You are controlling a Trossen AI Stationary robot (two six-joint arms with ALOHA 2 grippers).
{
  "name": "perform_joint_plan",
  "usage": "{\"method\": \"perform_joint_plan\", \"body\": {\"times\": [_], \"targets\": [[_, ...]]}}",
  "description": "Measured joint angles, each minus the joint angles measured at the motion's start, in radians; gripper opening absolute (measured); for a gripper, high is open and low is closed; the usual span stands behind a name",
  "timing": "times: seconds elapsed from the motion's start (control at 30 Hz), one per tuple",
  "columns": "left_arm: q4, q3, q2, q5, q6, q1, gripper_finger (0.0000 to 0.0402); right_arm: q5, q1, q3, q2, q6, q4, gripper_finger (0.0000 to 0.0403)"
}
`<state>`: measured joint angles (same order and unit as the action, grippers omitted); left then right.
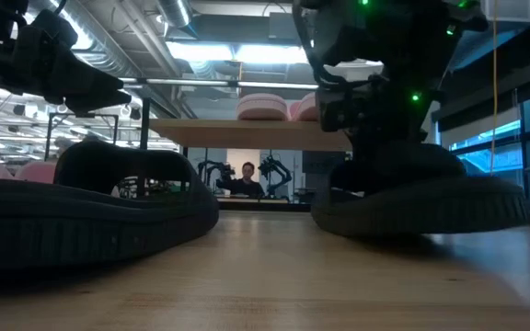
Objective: Pick and place slides into the shelf
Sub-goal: Put the black slide under the shelf
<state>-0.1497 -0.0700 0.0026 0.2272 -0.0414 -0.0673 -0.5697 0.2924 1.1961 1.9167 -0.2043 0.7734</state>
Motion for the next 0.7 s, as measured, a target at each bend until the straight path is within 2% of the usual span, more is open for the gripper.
{"method": "perform_joint_plan", "body": {"times": [0.57,0.7], "targets": [[0.000,0.000,0.000,0.000,0.000,0.000,0.0276,-0.004,0.018,0.001,-0.002,-0.053,0.053,0.0232],[0.000,0.000,0.000,0.000,0.001,0.000,0.0276,-0.032,0.031,0.001,-0.011,-0.053,0.056,0.0232]]}}
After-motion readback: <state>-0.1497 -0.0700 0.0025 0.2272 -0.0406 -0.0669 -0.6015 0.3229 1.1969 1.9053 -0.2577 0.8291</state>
